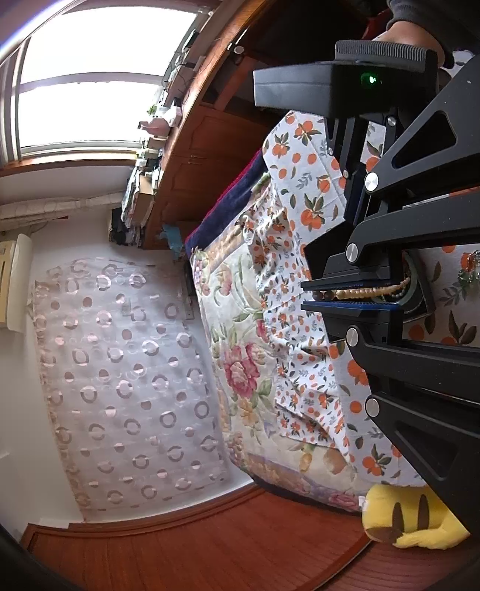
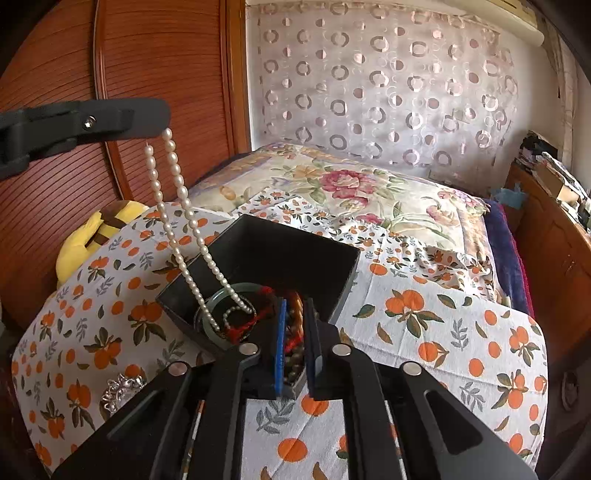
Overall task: Organize jewelry
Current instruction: 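Open both grippers over the box and withdraw toward the remaining jewelry, then grasp the silver hair comb with the left gripper and lift it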
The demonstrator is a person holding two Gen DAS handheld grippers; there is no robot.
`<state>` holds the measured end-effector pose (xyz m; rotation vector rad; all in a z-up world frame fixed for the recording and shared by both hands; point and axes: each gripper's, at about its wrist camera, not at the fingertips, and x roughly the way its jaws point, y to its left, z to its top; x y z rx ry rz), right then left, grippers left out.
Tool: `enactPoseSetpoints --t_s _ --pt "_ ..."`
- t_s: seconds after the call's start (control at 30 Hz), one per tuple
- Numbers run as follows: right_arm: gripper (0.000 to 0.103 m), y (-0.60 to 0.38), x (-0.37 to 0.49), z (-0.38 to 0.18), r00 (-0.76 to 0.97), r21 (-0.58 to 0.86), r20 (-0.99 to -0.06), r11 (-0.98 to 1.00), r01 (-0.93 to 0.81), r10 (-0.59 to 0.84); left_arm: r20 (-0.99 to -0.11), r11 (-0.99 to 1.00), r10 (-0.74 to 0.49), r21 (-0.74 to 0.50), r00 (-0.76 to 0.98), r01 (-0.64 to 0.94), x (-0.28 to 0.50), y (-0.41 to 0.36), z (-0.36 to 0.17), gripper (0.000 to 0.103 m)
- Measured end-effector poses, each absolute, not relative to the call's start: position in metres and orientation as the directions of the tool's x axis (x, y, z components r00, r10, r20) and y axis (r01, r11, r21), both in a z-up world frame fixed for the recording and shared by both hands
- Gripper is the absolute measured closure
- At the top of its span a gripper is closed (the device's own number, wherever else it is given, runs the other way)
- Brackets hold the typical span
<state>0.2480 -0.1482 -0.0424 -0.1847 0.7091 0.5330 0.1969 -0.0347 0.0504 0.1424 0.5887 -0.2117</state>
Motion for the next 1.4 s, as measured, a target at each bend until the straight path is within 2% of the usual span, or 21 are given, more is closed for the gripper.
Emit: enactPoseSetpoints --t_s 0.1,0.27,0.3,0.37,0.4,0.5,0.57,0.7,0.77,1.07,1.2,1.4 --pt "0.077 -0.154 0.245 -0.041 0.636 0.027 -0.655 0.854 -0.52 0.408 -0.568 0.969 -0.155 0.071 0.808 0.236 0.199 -0.034 0.048 0.098" --pt "0.077 -0.163 0.239 -0.04 0.64 0.036 -0.648 0.856 -0.516 0.413 -0.57 0.97 -0.144 0.08 0.809 0.23 0.201 -0.033 0.043 0.098" --pt "0.077 -0.165 0.238 -0.04 0.64 0.042 -0.645 0.856 -0.515 0.416 -0.572 0.97 -0.143 0.083 0.808 0.231 0.201 -0.033 0.043 0.096" --pt "0.077 -0.169 0.234 -0.04 0.64 0.048 -0.643 0.856 -0.514 0.421 -0.57 0.97 -0.14 0.087 0.809 0.229 0.2 -0.033 0.042 0.076" --pt "0.077 -0.17 0.232 -0.041 0.639 0.05 -0.642 0.855 -0.516 0.423 -0.567 0.97 -0.141 0.087 0.812 0.229 0.198 -0.032 0.041 0.072" --pt "0.077 -0.177 0.221 -0.041 0.639 0.052 -0.638 0.852 -0.52 0.429 -0.569 0.969 -0.15 0.08 0.809 0.236 0.193 -0.029 0.037 0.07" --pt "0.077 -0.183 0.212 -0.043 0.632 0.067 -0.636 0.848 -0.526 0.442 -0.571 0.968 -0.158 0.071 0.806 0.24 0.187 -0.027 0.033 0.064" --pt "0.077 -0.187 0.197 -0.049 0.619 0.07 -0.645 0.841 -0.536 0.448 -0.579 0.965 -0.168 0.069 0.798 0.254 0.172 -0.023 0.022 0.062" --pt "0.077 -0.19 0.189 -0.055 0.61 0.073 -0.653 0.839 -0.54 0.449 -0.585 0.963 -0.176 0.063 0.792 0.26 0.164 -0.019 0.016 0.053" --pt "0.077 -0.185 0.164 -0.079 0.558 0.079 -0.696 0.82 -0.567 0.453 -0.644 0.964 -0.183 0.03 0.743 0.264 0.132 -0.002 -0.027 0.051" --pt "0.072 -0.175 0.158 -0.088 0.542 0.067 -0.711 0.811 -0.581 0.447 -0.675 0.968 -0.185 -0.002 0.714 0.249 0.124 0.007 -0.048 0.051" --pt "0.072 -0.165 0.154 -0.097 0.541 0.035 -0.724 0.806 -0.592 0.429 -0.722 0.972 -0.182 -0.03 0.667 0.233 0.121 0.015 -0.078 0.05"
